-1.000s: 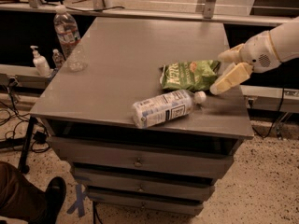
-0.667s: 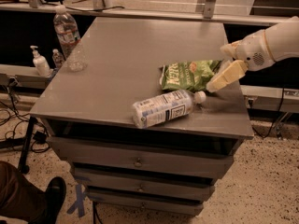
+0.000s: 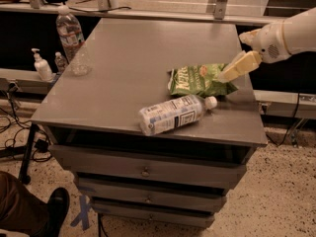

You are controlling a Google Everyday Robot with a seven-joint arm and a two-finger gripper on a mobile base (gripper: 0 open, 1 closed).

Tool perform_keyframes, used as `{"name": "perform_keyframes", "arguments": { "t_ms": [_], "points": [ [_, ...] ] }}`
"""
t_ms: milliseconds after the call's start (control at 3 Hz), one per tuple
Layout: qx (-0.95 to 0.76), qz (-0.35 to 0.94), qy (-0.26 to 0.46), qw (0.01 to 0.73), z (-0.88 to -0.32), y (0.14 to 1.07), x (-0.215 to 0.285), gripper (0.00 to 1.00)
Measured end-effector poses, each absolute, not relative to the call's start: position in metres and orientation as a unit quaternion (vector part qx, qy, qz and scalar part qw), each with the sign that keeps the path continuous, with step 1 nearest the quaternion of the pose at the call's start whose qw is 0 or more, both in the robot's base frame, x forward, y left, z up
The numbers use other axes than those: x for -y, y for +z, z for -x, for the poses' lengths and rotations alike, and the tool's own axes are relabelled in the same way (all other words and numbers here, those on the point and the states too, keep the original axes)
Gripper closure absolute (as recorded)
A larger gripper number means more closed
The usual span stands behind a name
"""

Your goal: Move green jalapeno chip bag near blue plastic bottle

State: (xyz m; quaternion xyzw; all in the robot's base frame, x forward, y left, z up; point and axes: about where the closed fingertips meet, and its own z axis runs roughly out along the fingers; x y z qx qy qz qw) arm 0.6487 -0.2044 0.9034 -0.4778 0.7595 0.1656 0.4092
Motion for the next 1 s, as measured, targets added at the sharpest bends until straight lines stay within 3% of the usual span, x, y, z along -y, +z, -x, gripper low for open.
{"name": "perform_keyframes", "arguments": {
  "t_ms": [667, 1000],
  "points": [
    [-0.784, 0.405, 0.097, 0.461, -0.635, 0.945, 0.284, 0.00],
    [-0.784, 0.405, 0.097, 0.461, -0.635, 0.945, 0.284, 0.00]
  ]
}}
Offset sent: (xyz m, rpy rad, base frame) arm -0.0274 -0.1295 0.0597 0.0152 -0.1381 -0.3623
